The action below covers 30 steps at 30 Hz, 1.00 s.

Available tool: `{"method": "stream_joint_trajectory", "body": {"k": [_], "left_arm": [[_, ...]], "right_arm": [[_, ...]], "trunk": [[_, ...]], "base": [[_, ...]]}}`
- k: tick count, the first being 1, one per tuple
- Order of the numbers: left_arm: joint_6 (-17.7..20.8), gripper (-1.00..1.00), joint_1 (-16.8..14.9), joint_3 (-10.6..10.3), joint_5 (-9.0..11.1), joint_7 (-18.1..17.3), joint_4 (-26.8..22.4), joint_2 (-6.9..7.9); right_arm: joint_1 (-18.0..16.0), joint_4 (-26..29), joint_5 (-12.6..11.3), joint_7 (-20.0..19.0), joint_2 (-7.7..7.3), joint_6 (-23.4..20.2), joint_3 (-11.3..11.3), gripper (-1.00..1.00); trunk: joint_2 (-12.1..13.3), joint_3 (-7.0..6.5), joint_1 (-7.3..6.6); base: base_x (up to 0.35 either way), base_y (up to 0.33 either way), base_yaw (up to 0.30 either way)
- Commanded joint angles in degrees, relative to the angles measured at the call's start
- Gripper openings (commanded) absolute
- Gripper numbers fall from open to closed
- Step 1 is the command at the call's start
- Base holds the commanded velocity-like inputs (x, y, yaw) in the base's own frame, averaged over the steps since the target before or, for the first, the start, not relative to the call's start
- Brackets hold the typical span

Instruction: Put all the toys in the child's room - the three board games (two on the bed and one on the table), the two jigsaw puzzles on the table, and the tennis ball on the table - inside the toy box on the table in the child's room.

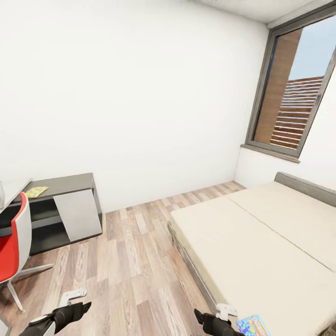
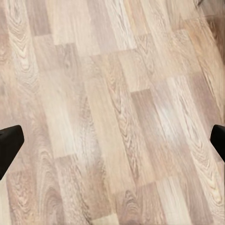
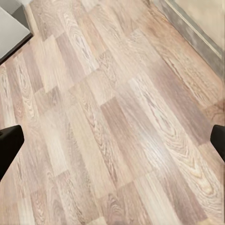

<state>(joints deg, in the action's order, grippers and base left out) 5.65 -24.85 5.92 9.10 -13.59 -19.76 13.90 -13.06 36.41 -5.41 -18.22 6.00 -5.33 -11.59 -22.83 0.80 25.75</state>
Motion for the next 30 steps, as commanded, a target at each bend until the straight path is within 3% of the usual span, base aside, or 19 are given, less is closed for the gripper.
{"method": "stream_joint_trajectory", "body": {"k": [1,20,30], "left_arm": [[0.6,1.0,0.0,0.3,0.6,-0.4,-0.1,-0.01],[0.6,1.0,0.0,0.4,0.7,-0.4,-0.1,-0.02],[0.6,1.0,0.0,0.4,0.7,-0.4,-0.1,-0.01]], "right_arm": [[0.0,0.1,-0.6,-0.4,0.07,-0.5,-0.4,1.0],[0.0,0.1,-0.6,-0.4,0.07,-0.5,-0.4,1.0],[-0.1,0.1,-0.7,-0.4,-0.03,-0.4,-0.4,1.0]], "trunk": [[-0.1,0.08,0.03],[-0.1,0.08,0.03],[-0.1,0.08,0.03]], "base": [[-0.005,0.024,-0.28],[-0.001,0.007,-0.28],[0.0,0.214,-0.28]]}}
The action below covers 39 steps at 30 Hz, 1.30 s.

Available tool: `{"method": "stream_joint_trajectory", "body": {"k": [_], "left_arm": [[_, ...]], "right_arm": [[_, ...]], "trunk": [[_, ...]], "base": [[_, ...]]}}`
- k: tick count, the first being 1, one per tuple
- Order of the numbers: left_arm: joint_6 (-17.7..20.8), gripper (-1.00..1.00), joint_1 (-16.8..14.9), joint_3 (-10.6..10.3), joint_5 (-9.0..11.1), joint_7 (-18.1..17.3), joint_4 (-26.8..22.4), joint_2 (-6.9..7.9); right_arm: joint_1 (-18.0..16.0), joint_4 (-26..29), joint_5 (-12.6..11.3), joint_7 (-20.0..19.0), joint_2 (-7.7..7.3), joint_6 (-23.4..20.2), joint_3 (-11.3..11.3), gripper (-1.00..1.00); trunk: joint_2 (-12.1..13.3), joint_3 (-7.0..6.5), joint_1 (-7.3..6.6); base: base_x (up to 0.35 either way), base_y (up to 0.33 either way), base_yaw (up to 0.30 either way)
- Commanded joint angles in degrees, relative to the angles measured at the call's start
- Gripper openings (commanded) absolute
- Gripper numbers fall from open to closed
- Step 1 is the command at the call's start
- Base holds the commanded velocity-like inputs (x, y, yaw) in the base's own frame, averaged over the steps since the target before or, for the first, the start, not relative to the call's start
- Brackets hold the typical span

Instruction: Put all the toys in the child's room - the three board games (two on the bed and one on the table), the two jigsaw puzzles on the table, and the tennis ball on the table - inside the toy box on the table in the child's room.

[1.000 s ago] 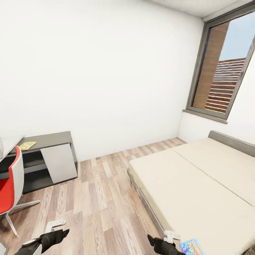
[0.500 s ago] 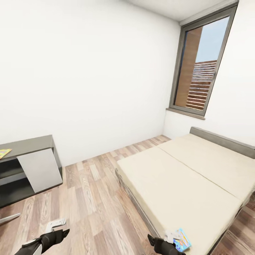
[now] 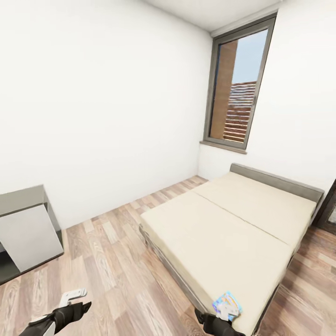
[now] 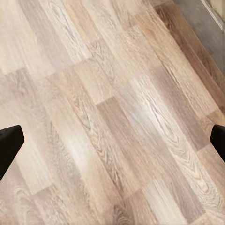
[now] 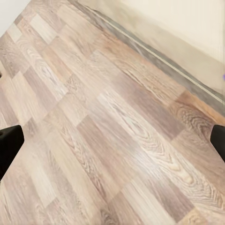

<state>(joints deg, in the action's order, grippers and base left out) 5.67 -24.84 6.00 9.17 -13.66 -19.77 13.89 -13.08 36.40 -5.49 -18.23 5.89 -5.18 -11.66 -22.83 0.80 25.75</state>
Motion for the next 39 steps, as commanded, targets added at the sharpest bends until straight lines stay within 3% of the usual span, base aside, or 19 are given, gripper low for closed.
{"method": "stream_joint_trajectory", "body": {"k": [1,24,39], "left_arm": [[0.6,1.0,0.0,0.3,0.6,-0.4,-0.1,-0.01],[0.5,1.0,0.0,0.3,0.6,-0.6,-0.1,-0.01],[0.5,1.0,0.0,0.4,0.7,-0.6,-0.1,-0.01]], "right_arm": [[0.0,0.1,-0.6,-0.4,0.05,-0.6,-0.4,1.0],[0.0,0.1,-0.7,-0.5,-0.05,-0.7,-0.5,1.0],[0.0,0.1,-0.7,-0.5,-0.16,-0.8,-0.5,1.0]], "trunk": [[-0.1,0.08,0.03],[-0.1,0.08,0.03],[-0.1,0.08,0.03]], "base": [[0.0,0.27,-0.28],[0.0,0.26,-0.28],[0.0,0.039,-0.28]]}}
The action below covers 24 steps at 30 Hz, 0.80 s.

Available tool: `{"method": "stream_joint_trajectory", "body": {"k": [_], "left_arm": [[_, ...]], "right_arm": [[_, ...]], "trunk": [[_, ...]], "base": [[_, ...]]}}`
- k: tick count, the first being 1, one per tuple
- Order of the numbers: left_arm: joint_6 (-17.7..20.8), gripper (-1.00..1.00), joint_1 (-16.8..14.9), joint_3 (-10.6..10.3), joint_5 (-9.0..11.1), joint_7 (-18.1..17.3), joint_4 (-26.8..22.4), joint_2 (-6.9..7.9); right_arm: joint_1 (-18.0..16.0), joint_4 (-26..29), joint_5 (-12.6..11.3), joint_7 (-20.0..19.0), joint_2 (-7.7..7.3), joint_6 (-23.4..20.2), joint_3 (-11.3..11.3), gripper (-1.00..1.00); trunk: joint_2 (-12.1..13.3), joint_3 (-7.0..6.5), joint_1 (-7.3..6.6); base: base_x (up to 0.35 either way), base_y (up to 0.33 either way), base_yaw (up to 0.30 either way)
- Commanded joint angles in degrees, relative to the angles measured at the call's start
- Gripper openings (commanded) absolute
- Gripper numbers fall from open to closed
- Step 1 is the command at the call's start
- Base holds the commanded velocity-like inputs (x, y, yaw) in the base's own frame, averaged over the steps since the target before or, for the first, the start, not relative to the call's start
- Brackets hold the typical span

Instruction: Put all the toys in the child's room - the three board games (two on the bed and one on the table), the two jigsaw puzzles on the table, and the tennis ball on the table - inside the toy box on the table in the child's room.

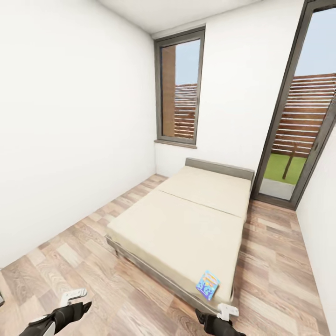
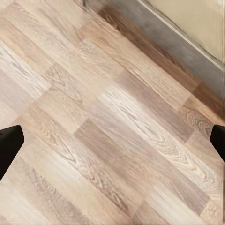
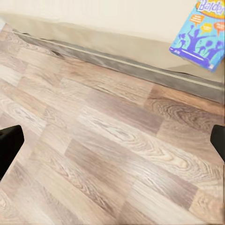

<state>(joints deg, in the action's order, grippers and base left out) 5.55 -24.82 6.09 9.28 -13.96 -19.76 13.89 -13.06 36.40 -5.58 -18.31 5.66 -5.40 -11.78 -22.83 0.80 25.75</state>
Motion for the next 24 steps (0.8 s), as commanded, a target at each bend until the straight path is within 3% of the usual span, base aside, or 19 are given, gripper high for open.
{"method": "stream_joint_trajectory", "body": {"k": [1,14,24], "left_arm": [[0.6,1.0,0.0,0.3,0.6,-0.3,-0.1,-0.01],[0.8,1.0,0.0,0.8,0.8,-0.5,-0.1,0.07],[0.9,1.0,-0.1,0.9,1.0,-0.7,-0.1,0.16]], "right_arm": [[0.0,0.1,-0.6,-0.4,0.07,-0.5,-0.4,1.0],[0.0,0.1,-0.6,-0.5,0.16,-0.4,-0.4,1.0],[0.0,0.1,-0.6,-0.5,0.35,-0.2,-0.2,1.0]], "trunk": [[-0.1,0.08,0.03],[-4.1,1.88,2.23],[-4.1,1.88,2.23]], "base": [[0.0,0.002,-0.28],[0.0,0.0,-0.271],[0.0,0.0,-0.06]]}}
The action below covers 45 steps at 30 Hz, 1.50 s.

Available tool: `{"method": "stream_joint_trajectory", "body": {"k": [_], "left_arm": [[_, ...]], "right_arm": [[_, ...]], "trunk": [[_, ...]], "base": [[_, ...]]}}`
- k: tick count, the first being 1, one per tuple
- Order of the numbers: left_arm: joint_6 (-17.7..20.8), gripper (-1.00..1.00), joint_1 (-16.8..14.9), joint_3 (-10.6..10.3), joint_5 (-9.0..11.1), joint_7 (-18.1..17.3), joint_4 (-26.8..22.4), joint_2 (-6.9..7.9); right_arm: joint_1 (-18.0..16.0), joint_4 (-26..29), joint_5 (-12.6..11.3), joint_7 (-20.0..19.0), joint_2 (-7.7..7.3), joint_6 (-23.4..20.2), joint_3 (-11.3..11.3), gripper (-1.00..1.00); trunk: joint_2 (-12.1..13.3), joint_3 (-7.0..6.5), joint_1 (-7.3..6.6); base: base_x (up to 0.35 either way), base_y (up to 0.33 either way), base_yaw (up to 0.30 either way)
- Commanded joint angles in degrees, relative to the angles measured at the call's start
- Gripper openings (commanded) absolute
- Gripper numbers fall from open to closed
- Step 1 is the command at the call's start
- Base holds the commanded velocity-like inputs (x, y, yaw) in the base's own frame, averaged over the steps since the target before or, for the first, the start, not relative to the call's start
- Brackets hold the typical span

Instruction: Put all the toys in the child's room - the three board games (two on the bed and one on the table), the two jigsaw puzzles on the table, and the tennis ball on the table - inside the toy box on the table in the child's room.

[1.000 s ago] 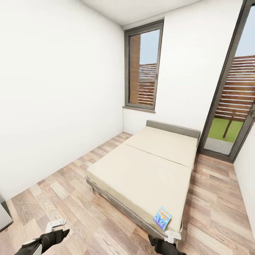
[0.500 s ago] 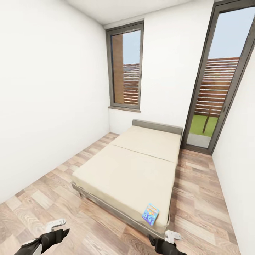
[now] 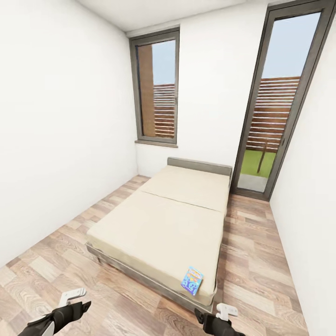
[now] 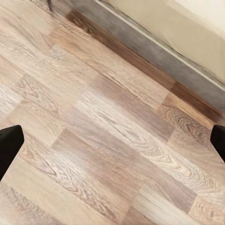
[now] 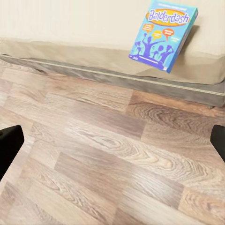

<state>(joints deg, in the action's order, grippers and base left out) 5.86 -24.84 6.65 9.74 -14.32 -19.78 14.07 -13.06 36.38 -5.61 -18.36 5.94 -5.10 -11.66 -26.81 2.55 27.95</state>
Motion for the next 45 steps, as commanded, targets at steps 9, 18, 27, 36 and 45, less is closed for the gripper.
{"method": "stream_joint_trajectory", "body": {"k": [9,18,27,36,45], "left_arm": [[0.6,1.0,0.0,0.3,0.5,-0.4,-0.1,0.2],[0.6,1.0,0.0,0.3,0.5,-0.4,-0.1,0.4],[0.4,1.0,0.0,0.3,0.5,-0.4,-0.1,0.43],[0.4,1.0,0.0,0.3,0.5,-0.5,-0.1,0.45],[0.4,1.0,0.0,0.4,0.6,-0.5,-0.1,0.48]], "right_arm": [[0.0,0.1,-0.5,-0.4,0.17,-0.6,-0.4,1.0],[0.0,0.1,-0.6,-0.4,0.11,-0.6,-0.4,1.0],[0.0,0.1,-0.6,-0.4,0.07,-0.7,-0.5,1.0],[0.0,0.1,-0.6,-0.4,0.06,-0.7,-0.5,1.0],[0.0,0.1,-0.6,-0.4,0.11,-0.7,-0.5,1.0]], "trunk": [[-0.1,0.37,0.03],[-0.1,0.96,0.03],[-0.1,1.54,0.03],[-0.1,2.06,0.03],[-1.3,3.1,0.69]], "base": [[0.0,0.056,-0.077],[0.001,0.252,-0.175],[0.1,0.207,-0.203],[0.115,0.087,-0.222],[0.015,0.011,-0.224]]}}
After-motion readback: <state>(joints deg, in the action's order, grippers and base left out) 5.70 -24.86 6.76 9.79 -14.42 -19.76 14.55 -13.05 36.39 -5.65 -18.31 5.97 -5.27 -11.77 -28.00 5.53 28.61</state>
